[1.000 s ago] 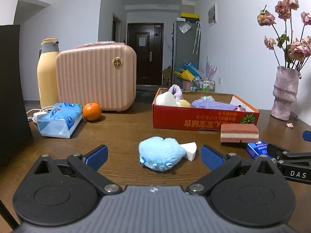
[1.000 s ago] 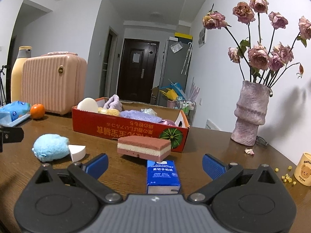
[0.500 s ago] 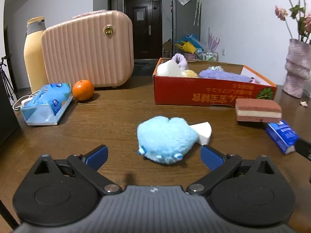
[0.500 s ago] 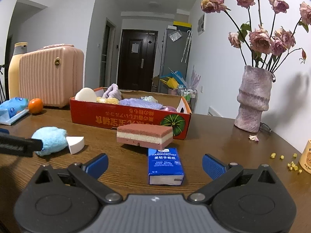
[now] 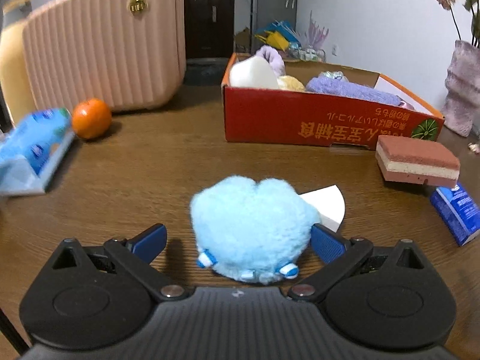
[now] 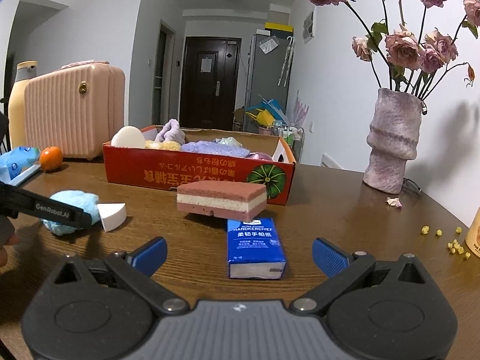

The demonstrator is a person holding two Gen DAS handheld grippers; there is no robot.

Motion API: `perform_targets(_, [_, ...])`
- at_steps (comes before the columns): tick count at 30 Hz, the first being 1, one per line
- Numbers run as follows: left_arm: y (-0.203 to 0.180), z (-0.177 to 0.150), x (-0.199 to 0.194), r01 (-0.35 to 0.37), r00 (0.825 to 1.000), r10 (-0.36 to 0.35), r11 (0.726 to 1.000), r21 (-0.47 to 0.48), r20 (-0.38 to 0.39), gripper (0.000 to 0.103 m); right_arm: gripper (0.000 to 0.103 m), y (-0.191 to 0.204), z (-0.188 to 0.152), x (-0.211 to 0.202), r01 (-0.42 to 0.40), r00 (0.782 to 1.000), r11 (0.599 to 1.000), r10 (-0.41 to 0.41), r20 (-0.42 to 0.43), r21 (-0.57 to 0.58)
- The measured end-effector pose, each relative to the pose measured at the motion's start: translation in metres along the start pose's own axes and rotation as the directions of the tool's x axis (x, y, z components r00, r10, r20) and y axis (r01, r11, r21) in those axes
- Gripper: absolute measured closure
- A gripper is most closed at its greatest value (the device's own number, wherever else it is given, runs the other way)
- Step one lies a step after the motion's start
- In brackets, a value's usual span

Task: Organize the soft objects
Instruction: 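Lower the left gripper onto the light-blue plush toy and close it, then close the right gripper on the white foam wedge while the left gripper holds the plush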

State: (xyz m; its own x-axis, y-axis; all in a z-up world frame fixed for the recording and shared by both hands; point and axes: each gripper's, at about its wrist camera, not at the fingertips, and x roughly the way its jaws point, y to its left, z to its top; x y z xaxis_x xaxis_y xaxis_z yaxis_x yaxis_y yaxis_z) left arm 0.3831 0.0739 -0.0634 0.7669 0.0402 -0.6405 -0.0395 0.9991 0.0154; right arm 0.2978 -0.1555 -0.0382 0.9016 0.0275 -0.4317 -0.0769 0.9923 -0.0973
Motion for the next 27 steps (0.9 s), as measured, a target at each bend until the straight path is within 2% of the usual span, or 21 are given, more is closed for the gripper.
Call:
perform_targets(2, [0.005, 0.001, 0.005, 0.037, 0.999, -0.038, 0.999, -0.027, -0.026, 0.0, 0.0, -0.001, 0.0, 0.001, 0.002, 1.0, 1.0, -0.002, -0.002, 0.006])
perform_targets(4, [0.009, 0.002, 0.009, 0.05, 0.998, -0.052, 0.997, -0.051, -0.045, 0.006, 0.0, -0.001, 0.0, 0.002, 0.002, 1.0, 1.0, -0.002, -0.006, 0.01])
perform_targets(6, [0.01, 0.001, 0.007, 0.053, 0.998, -0.055, 0.997, -0.052, -0.038, 0.022, 0.0, -0.001, 0.0, 0.002, 0.002, 1.0, 1.0, -0.002, -0.006, 0.01])
perform_targets(9, [0.005, 0.0, 0.004, 0.043, 0.999, -0.044, 0.999, -0.02, -0.024, 0.03, 0.0, -0.001, 0.0, 0.001, 0.002, 1.0, 1.0, -0.002, -0.005, 0.009])
perform_targets(15, [0.005, -0.001, -0.001, 0.017, 1.0, -0.017, 1.0, -0.016, 0.002, 0.031, 0.0, -0.003, 0.0, 0.002, -0.007, 1.0, 1.0, 0.008, -0.01, 0.018])
perform_targets(20, [0.008, -0.004, -0.015, -0.042, 0.997, 0.042, 0.999, -0.01, 0.064, 0.031, 0.0, -0.003, 0.001, 0.001, -0.014, 1.0, 1.0, 0.015, -0.004, 0.024])
perform_targets(27, [0.019, -0.012, -0.045, -0.072, 0.987, 0.077, 0.996, -0.043, 0.14, 0.031, 0.0, -0.003, 0.001, 0.0, -0.034, 0.999, 0.999, 0.034, 0.007, 0.029])
